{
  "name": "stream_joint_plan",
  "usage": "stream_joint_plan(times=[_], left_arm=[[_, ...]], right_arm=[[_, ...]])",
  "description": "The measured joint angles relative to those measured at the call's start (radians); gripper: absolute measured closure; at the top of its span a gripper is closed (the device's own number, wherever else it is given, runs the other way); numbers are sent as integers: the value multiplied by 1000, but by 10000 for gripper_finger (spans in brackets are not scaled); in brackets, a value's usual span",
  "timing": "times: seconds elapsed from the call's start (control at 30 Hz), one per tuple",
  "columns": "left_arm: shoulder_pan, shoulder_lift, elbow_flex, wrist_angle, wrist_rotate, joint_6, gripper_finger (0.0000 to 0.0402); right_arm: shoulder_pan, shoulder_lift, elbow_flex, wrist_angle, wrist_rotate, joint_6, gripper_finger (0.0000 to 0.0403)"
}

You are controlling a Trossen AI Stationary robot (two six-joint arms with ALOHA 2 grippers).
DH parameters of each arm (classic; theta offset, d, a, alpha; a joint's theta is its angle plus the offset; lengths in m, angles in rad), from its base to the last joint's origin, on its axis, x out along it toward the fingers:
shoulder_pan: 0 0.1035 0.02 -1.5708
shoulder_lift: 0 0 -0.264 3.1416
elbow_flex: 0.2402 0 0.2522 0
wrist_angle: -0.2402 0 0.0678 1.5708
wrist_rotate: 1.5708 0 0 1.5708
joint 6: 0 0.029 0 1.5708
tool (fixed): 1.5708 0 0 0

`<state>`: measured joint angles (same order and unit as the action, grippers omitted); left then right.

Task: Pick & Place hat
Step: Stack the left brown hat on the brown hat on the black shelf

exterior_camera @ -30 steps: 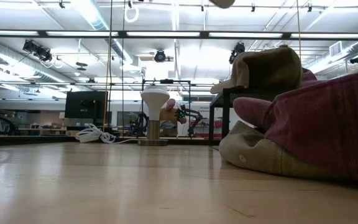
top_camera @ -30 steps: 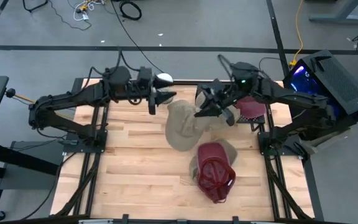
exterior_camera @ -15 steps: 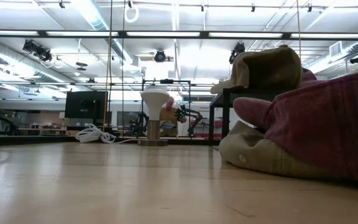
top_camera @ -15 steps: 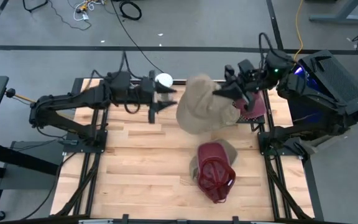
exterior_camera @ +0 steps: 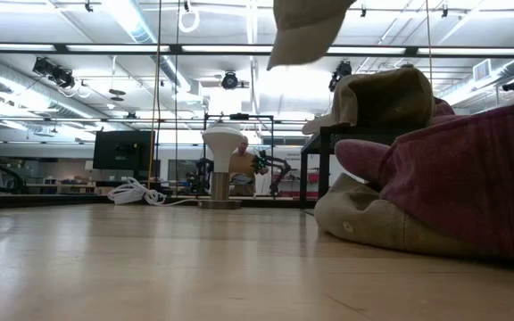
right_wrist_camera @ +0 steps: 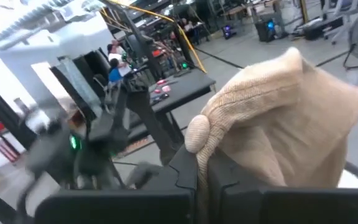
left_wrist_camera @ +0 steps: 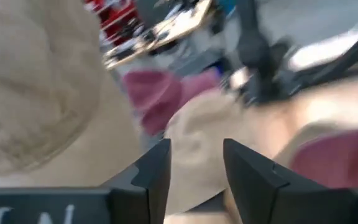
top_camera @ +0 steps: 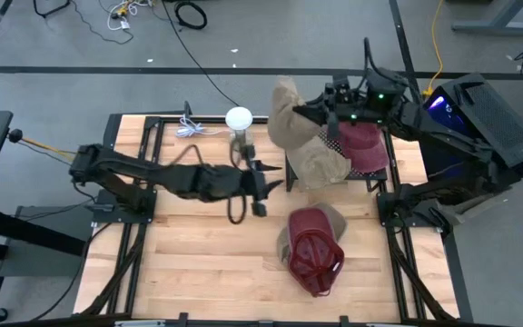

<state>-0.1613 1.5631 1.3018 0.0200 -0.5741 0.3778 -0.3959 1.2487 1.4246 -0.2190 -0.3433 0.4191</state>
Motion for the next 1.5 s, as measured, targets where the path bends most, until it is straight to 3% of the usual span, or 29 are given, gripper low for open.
stream_joint_plan(times=[0.2, 0.33, 0.47, 0.6, 0.73, 0.83, 0.93, 1.13, 1.33, 1.5], left_arm=[[0, 62, 0, 22, -230, 24, 277], [0, 61, 0, -17, -235, 2, 291], [0, 58, 0, -14, -235, 92, 293], [12, 58, 0, -15, -240, 196, 283], [26, 58, 0, -12, -309, 258, 261], [36, 58, 0, -7, -323, 385, 237], [31, 58, 0, 66, -321, 606, 212], [21, 58, 1, 196, -230, 1021, 185], [51, 58, 1, 269, -233, 1183, 193], [84, 58, 1, 285, -238, 1291, 209]], right_arm=[[10, -1, 0, 14, -16, 25, 399], [10, -19, 0, 20, -15, 25, 399], [9, -41, 0, 18, -23, 15, 399], [-7, -65, 0, 17, -68, 15, 399], [-18, -85, 0, 15, -105, 18, 399], [-27, -100, 0, 13, -113, 18, 399], [-41, -115, 0, 13, -113, 18, 399], [-76, -123, 0, 12, -121, 18, 399], [-83, -124, 0, 16, -123, 22, 399], [-83, -124, 0, 73, -205, 72, 399]])
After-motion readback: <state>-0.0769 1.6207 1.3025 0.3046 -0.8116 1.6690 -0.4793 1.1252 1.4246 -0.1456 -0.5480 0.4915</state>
